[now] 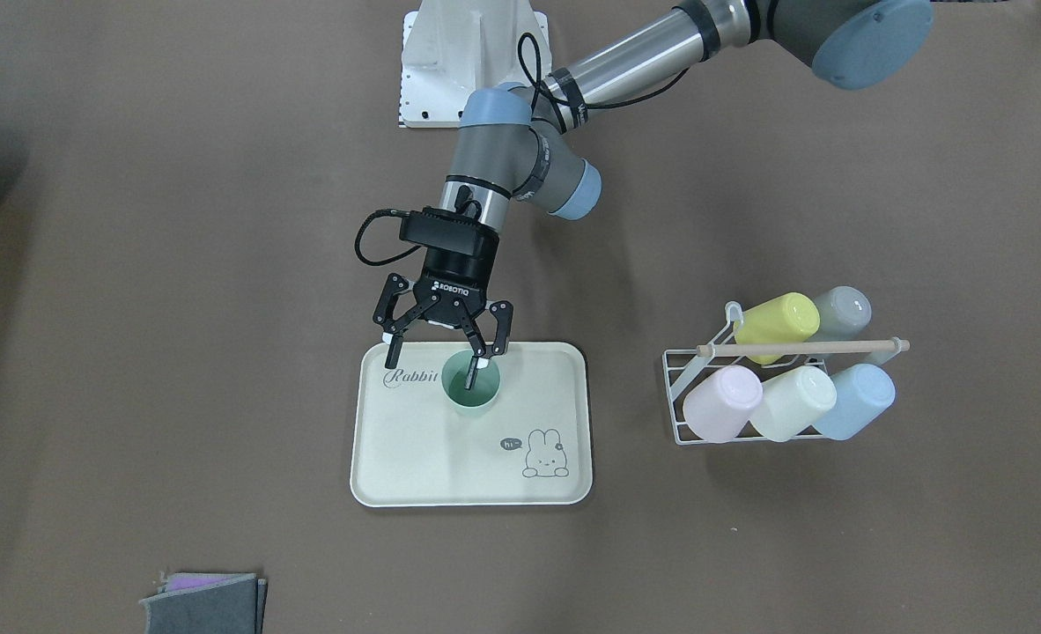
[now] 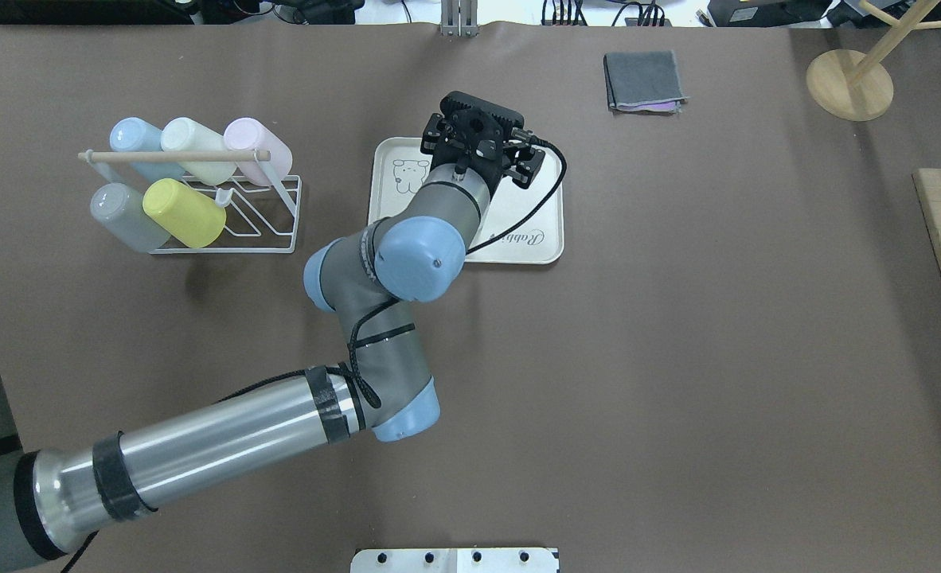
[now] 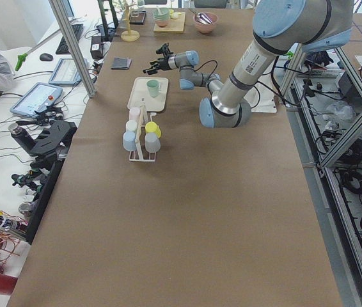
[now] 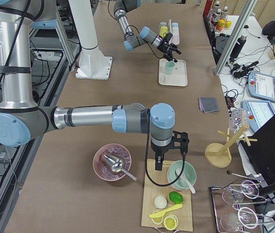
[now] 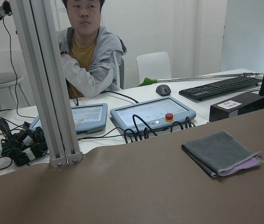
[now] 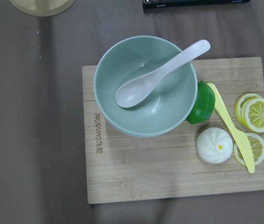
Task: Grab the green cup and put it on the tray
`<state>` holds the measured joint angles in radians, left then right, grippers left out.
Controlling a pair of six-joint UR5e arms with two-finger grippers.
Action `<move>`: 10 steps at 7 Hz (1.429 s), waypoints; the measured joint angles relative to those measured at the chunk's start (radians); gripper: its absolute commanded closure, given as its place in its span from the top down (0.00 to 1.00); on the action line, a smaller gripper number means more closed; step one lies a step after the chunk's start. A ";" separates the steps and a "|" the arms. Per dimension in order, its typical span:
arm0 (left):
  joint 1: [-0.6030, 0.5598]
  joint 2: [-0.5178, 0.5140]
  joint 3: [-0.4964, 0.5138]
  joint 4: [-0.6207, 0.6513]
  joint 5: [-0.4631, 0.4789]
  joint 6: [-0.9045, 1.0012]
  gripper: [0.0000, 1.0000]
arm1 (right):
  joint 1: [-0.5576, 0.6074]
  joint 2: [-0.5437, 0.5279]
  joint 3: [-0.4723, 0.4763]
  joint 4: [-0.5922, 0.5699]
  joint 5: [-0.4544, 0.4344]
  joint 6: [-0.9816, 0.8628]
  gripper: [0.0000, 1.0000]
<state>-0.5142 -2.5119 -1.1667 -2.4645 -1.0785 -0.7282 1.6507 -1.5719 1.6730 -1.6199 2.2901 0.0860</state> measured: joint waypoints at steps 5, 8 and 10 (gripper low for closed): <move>-0.417 0.139 -0.237 0.502 -0.657 0.069 0.98 | -0.088 0.064 -0.020 0.044 -0.019 0.101 1.00; -0.717 0.347 -0.328 0.785 -1.046 0.334 0.98 | -0.100 0.065 -0.018 0.044 -0.029 0.103 1.00; -0.867 0.477 -0.342 0.912 -1.181 0.490 0.98 | -0.104 0.065 -0.019 0.043 -0.033 0.103 1.00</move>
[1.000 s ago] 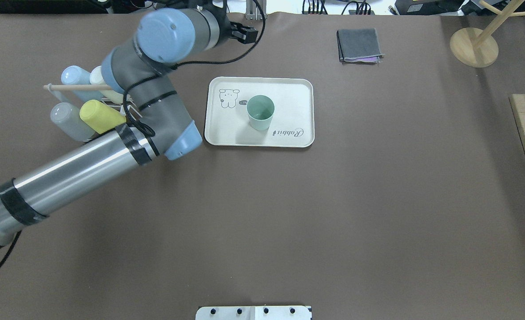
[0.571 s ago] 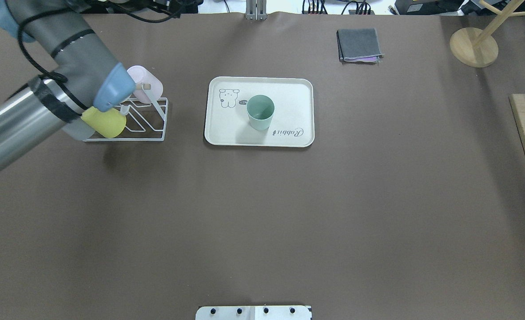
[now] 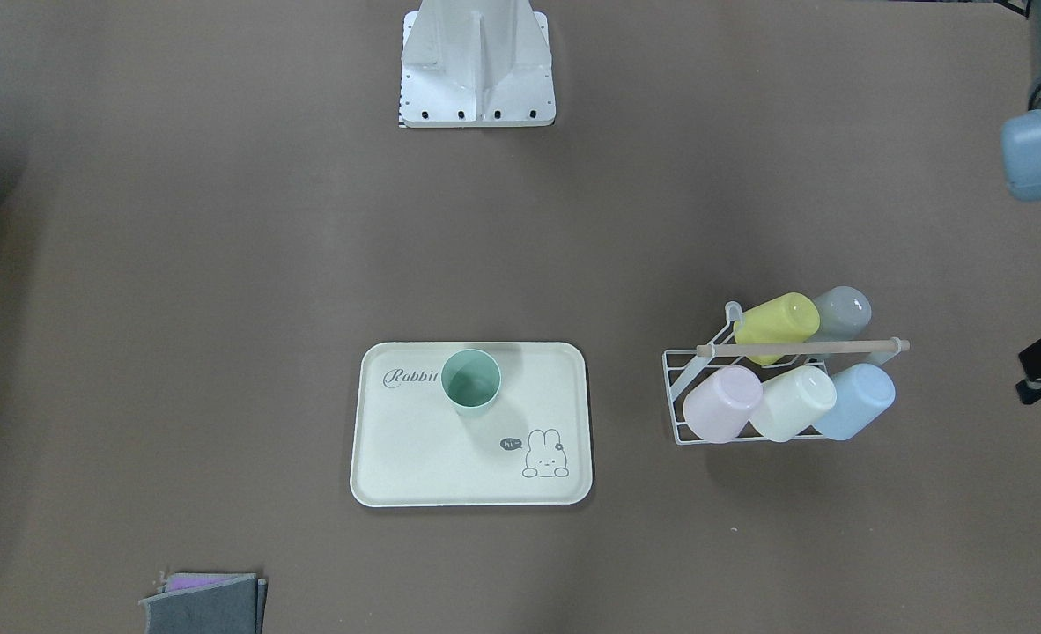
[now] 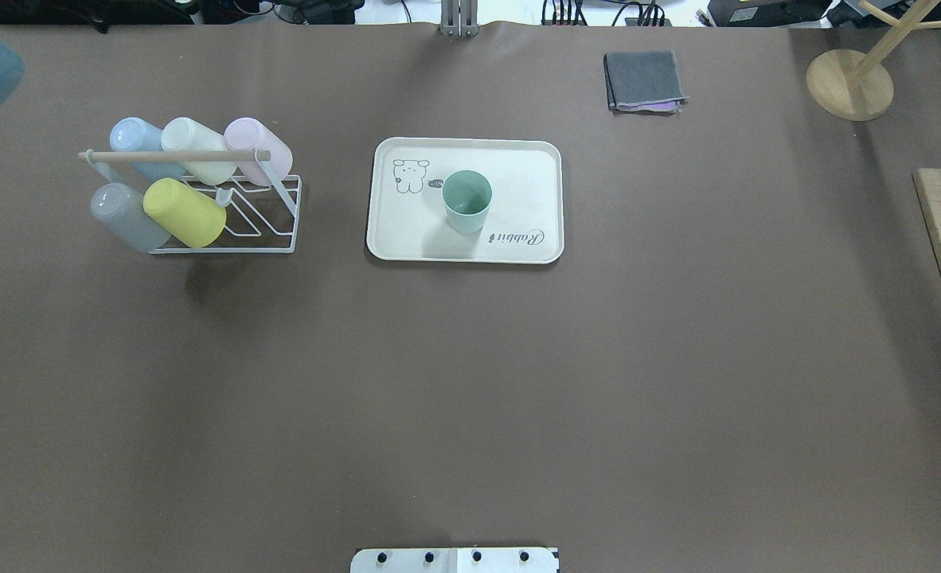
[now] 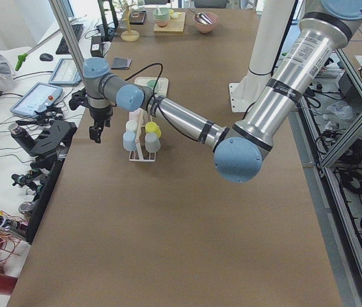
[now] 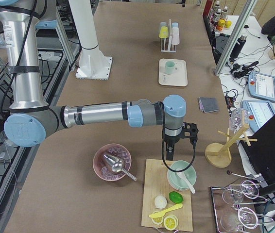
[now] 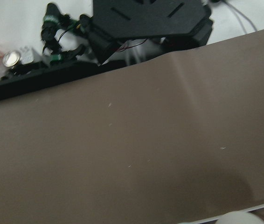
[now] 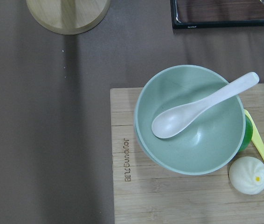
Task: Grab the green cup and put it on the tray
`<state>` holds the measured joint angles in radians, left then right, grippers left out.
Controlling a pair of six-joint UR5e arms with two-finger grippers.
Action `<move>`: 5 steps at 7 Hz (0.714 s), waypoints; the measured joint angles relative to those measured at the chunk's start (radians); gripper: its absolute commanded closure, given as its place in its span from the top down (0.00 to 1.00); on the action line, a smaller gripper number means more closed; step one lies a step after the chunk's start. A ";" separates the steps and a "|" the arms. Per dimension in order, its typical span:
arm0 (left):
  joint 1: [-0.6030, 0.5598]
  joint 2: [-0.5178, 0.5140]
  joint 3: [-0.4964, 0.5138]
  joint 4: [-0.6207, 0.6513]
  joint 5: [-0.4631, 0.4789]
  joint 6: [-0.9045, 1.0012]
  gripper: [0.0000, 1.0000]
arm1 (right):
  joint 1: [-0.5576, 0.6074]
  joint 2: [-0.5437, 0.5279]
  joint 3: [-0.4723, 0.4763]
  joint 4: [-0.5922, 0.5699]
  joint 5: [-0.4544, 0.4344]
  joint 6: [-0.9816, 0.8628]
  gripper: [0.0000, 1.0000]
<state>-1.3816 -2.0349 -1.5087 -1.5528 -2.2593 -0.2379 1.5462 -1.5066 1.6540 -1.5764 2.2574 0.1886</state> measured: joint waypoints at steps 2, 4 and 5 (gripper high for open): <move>-0.121 0.107 -0.003 0.182 -0.051 0.253 0.98 | -0.008 0.000 0.001 0.000 -0.010 0.000 1.00; -0.198 0.241 -0.016 0.305 -0.111 0.485 0.98 | -0.010 -0.001 0.003 -0.001 -0.012 0.000 1.00; -0.222 0.333 -0.046 0.278 -0.155 0.520 0.98 | -0.011 -0.001 0.003 -0.001 -0.012 0.000 1.00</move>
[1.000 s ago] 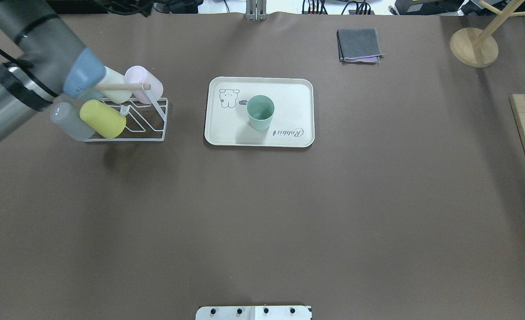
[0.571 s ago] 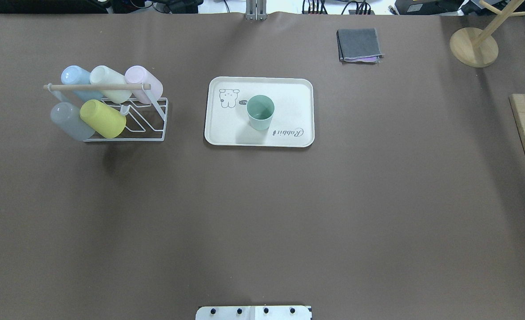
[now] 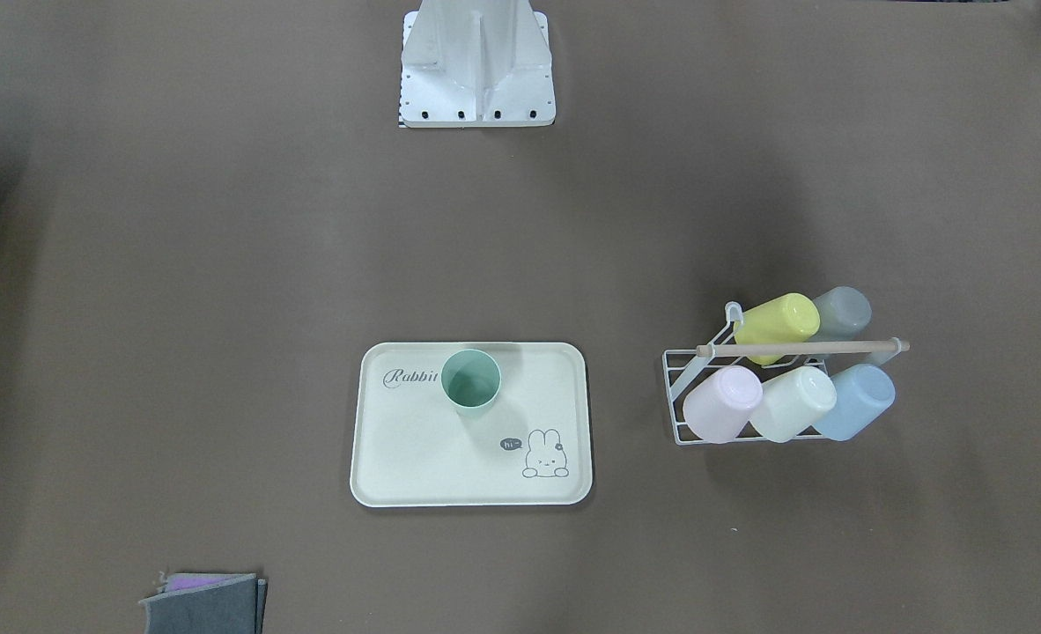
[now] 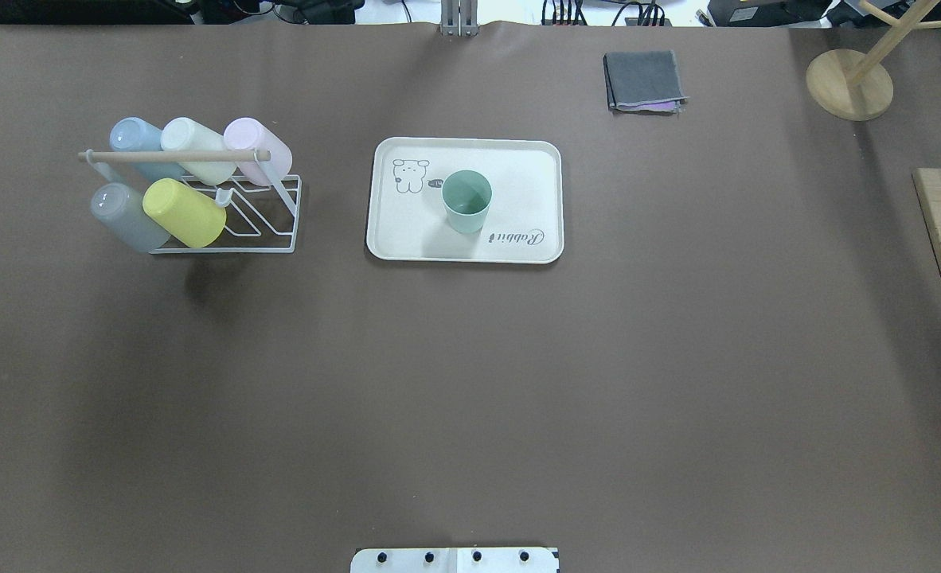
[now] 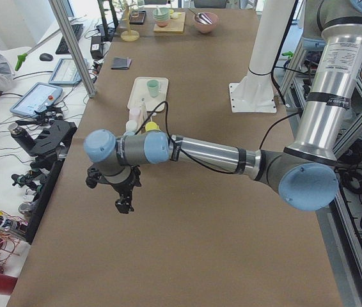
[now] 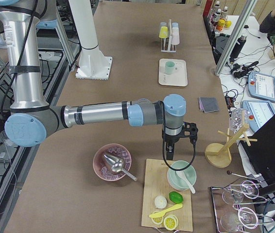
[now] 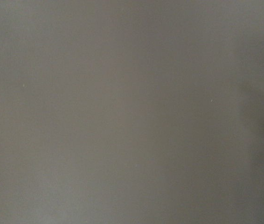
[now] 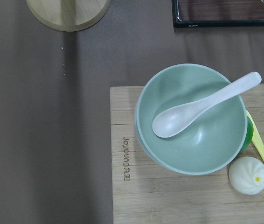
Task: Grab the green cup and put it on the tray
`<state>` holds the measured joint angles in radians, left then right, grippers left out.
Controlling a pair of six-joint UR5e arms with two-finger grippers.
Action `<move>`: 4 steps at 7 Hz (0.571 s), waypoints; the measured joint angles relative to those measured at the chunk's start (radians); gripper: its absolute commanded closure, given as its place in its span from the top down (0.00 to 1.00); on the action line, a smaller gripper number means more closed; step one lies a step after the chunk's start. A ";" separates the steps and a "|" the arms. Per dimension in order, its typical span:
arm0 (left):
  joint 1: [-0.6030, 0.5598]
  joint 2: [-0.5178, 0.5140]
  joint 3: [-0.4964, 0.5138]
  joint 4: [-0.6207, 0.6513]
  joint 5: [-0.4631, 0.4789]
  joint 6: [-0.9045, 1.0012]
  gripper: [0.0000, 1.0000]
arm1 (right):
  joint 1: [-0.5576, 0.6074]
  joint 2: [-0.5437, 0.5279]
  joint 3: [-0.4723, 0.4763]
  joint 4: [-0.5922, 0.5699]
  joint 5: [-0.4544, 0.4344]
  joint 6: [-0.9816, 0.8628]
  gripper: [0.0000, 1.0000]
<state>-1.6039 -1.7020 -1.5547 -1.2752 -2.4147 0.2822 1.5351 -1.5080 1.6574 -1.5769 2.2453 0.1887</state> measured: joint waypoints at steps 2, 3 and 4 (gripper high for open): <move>-0.037 0.152 -0.083 -0.086 -0.021 0.007 0.98 | -0.001 -0.003 0.001 0.000 0.000 0.000 1.00; -0.047 0.176 -0.100 -0.096 -0.020 0.006 0.98 | -0.001 -0.005 0.001 0.001 0.001 0.000 1.00; -0.052 0.184 -0.111 -0.098 -0.004 0.006 0.97 | -0.001 -0.007 0.001 0.001 0.001 0.000 1.00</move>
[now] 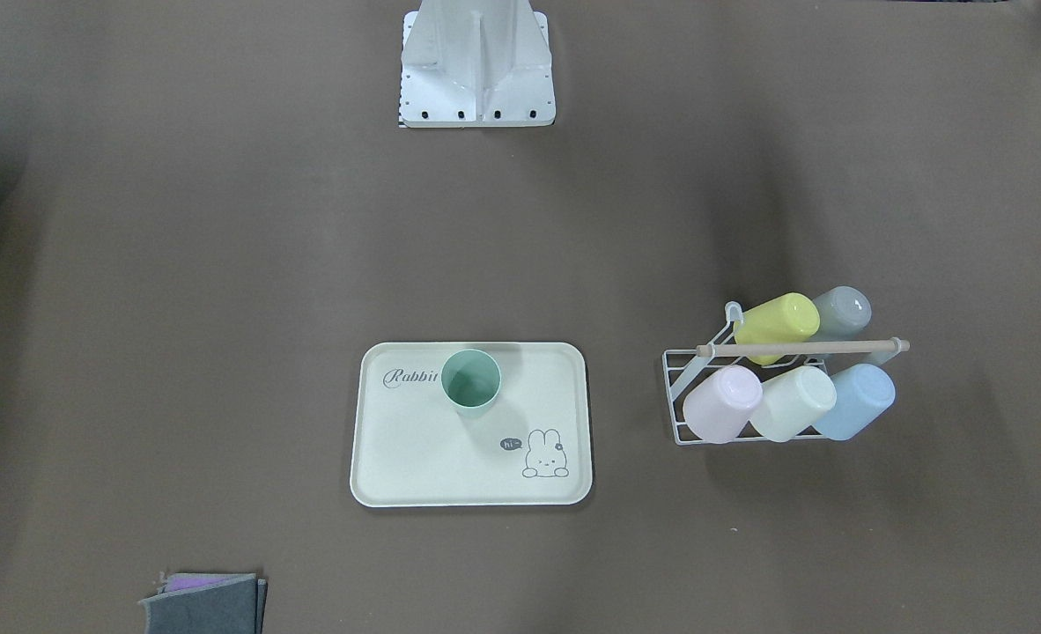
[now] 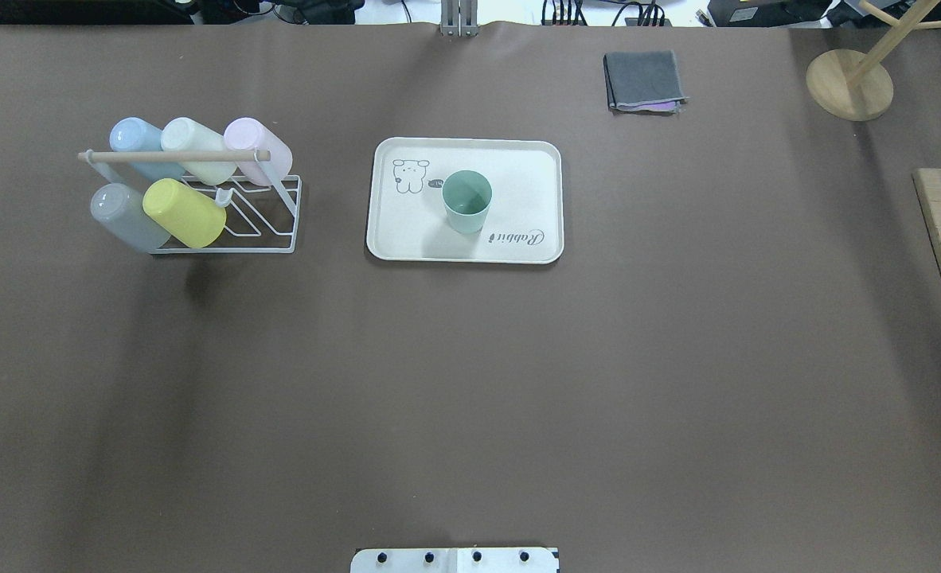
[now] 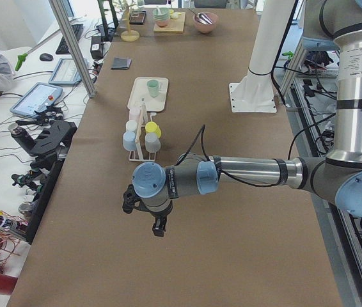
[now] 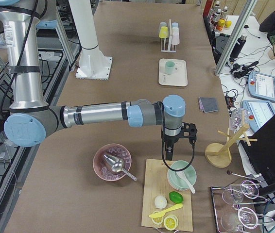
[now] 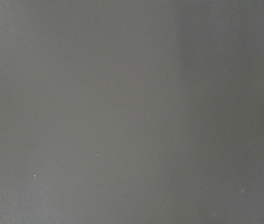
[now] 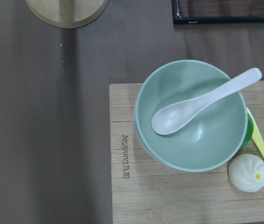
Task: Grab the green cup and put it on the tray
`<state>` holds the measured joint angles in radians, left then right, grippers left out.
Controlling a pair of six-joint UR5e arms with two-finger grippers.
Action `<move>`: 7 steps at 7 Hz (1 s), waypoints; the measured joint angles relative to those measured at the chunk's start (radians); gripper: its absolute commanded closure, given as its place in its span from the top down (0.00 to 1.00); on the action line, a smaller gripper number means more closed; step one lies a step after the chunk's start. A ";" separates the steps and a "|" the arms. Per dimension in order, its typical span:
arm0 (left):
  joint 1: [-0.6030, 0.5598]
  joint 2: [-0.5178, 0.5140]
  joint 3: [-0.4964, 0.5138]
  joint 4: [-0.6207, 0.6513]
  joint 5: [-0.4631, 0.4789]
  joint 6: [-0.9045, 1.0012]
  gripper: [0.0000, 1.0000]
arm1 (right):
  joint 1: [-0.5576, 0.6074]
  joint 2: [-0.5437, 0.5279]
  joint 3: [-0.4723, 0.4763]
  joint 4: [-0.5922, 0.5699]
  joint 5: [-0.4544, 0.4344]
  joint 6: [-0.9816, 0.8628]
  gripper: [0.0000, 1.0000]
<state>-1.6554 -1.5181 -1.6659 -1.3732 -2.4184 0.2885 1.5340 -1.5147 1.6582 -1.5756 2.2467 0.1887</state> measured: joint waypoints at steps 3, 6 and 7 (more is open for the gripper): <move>0.000 0.001 -0.034 0.016 0.137 -0.028 0.92 | 0.000 0.000 0.002 0.000 0.001 -0.001 1.00; 0.001 -0.003 -0.019 0.014 0.114 -0.152 0.98 | 0.000 -0.001 0.001 0.000 0.000 -0.002 1.00; 0.002 -0.005 -0.018 0.012 0.112 -0.202 0.98 | 0.000 0.000 0.000 0.000 0.000 -0.002 1.00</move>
<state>-1.6539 -1.5233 -1.6834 -1.3616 -2.3066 0.0867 1.5340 -1.5148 1.6581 -1.5754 2.2471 0.1871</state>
